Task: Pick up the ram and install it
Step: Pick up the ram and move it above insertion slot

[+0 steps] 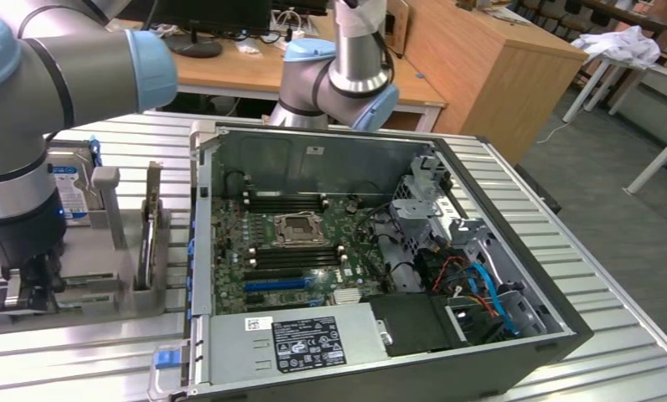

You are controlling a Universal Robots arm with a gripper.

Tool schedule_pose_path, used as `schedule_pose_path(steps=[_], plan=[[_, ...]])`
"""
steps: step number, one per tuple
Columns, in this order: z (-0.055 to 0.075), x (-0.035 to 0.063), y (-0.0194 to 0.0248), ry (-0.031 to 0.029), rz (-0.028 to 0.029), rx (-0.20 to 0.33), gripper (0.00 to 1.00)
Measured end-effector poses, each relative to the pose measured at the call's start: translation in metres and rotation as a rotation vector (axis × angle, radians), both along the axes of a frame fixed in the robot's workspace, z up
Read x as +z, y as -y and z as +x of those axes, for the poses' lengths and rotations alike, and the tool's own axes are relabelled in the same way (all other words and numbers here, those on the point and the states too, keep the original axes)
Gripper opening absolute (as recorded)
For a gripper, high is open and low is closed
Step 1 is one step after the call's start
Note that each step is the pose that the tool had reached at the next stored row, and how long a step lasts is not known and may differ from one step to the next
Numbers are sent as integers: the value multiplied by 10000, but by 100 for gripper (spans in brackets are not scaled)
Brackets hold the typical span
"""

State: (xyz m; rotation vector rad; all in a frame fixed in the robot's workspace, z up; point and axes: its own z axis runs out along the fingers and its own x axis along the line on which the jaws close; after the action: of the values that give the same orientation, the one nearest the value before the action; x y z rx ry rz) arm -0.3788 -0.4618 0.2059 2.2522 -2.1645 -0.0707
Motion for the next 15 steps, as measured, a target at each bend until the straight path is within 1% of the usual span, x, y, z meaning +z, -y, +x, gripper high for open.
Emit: schedule_pose_path(steps=[15], plan=[[107, 0, 5, 1, 0, 1, 36]])
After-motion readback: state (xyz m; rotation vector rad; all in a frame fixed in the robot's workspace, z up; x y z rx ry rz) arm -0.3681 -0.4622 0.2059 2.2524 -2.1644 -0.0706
